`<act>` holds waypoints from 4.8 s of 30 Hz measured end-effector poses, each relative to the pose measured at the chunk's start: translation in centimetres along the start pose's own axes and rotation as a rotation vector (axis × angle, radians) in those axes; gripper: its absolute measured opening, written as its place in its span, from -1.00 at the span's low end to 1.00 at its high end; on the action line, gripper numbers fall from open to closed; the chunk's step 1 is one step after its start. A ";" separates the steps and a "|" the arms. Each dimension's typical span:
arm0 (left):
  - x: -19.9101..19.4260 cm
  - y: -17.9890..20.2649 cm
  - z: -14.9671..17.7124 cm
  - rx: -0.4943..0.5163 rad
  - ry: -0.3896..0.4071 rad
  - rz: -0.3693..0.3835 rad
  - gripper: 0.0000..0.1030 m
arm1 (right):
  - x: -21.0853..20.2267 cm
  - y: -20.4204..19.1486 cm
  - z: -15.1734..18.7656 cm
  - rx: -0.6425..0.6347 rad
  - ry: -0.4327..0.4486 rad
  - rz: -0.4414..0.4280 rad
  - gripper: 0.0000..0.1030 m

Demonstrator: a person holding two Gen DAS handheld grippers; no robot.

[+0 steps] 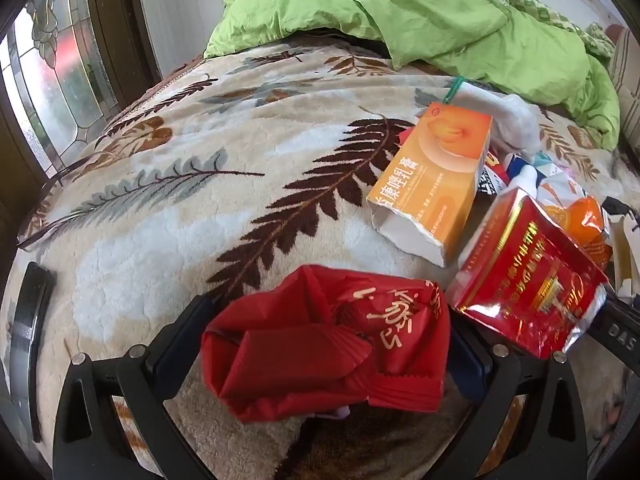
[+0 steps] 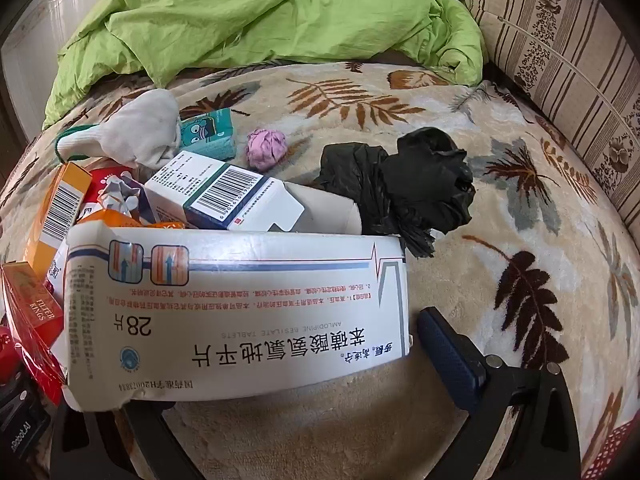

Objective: Collect trash

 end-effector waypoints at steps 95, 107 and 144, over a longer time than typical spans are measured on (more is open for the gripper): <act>-29.0 -0.6 2.7 0.100 0.262 0.153 1.00 | -31.3 3.3 5.5 -0.055 0.209 -0.354 0.98; -22.1 -1.1 3.2 0.039 0.107 0.219 1.00 | -26.1 3.2 5.7 0.002 0.087 -0.400 0.97; -2.3 0.8 -1.1 -0.014 -0.054 0.356 -0.31 | -2.1 5.2 -5.2 0.105 -0.013 -0.380 -0.46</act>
Point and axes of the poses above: each gripper's, at about its wrist camera, not at the fingertips, and x roughly the way its jaws point, y to its right, z to its underside, the point moved 9 cm from there along x, roughly the way its jaws point, and after that the axes turned 7 degrees about y, right-handed, at the moved point
